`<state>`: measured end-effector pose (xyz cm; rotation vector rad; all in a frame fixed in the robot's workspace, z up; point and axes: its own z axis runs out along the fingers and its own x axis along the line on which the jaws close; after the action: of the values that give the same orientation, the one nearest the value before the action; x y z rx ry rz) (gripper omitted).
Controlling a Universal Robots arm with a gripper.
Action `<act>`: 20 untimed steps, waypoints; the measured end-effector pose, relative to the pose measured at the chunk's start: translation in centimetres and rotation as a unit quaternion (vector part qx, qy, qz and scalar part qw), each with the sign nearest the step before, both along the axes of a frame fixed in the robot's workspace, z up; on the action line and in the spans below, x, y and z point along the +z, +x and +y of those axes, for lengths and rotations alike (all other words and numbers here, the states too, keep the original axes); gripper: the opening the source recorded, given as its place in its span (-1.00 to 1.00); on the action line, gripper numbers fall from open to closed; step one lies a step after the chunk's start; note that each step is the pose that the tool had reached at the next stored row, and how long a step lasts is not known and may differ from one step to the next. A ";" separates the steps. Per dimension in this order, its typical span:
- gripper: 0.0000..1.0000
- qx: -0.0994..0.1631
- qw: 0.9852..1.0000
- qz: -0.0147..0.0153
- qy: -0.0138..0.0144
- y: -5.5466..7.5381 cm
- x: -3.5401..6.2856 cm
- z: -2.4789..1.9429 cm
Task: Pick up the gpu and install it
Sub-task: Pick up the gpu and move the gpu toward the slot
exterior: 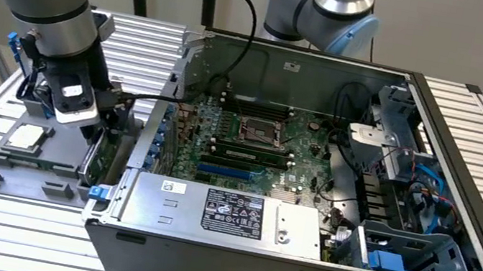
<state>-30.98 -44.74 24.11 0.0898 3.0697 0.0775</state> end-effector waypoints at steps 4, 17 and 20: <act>1.00 0.000 1.000 -0.006 0.000 0.0 -0.06 0.00; -1.00 0.000 1.000 -0.016 0.000 -0.1 -0.24 0.00; -1.00 0.000 1.000 -0.016 0.000 -0.1 -0.24 0.00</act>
<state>-31.12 -44.74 23.87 0.0878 3.0371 0.0781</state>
